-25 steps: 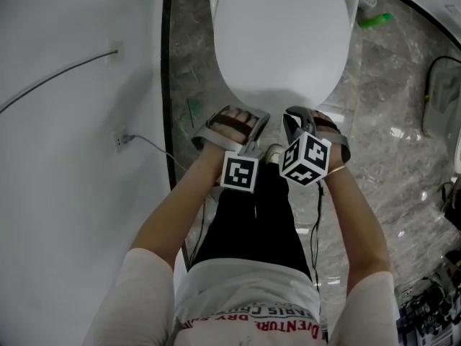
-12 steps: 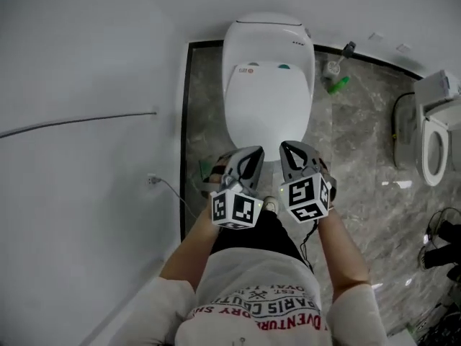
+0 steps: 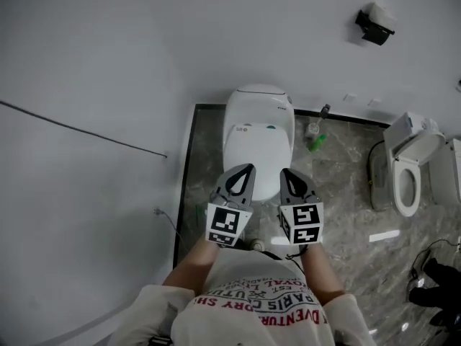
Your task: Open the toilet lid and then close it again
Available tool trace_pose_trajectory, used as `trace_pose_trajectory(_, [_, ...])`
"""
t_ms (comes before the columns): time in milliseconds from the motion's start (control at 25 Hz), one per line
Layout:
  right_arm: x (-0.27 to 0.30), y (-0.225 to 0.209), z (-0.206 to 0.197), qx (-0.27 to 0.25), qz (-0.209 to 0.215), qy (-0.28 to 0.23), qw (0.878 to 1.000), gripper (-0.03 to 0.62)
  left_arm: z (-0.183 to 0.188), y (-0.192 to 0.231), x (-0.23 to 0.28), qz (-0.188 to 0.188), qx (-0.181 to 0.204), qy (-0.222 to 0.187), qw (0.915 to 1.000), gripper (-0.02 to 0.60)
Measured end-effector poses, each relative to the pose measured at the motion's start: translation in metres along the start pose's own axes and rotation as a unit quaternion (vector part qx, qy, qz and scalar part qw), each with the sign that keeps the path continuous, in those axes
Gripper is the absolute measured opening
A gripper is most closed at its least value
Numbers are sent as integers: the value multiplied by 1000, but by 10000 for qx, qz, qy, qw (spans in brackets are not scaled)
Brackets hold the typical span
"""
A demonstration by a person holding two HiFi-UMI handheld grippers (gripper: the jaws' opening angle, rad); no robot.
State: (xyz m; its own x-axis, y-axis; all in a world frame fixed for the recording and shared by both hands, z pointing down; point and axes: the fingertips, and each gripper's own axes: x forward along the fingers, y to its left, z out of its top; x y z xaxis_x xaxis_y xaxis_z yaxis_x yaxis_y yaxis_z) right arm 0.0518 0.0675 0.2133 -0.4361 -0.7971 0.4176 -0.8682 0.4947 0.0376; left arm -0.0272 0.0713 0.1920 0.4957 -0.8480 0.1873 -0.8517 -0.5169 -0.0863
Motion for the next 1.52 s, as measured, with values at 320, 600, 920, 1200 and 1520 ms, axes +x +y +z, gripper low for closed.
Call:
trace_pose_trajectory(320, [-44,8,33,-57,-112,-600,9981,14,29,1,-47,149,-17,-262,9995,6])
trace_pose_trajectory(600, [-60,5,61,-97,-93,-882,9960,14,57,-7,-61,208,139,-433,9988,6])
trace_pose_trajectory(920, [-70,4,50,-125,-120,-879,9960,14,56,-13,-66,291,185,-411,9986,6])
trace_pose_trajectory(1200, [-70,9,47,-197,-126,-890,9958,14,52,-13,-67,269,71,-396,9988,6])
trace_pose_trajectory(1520, [-74,10,43,-210,-116,-861,9960,14,54,-20,-70,223,104,-492,9985,6])
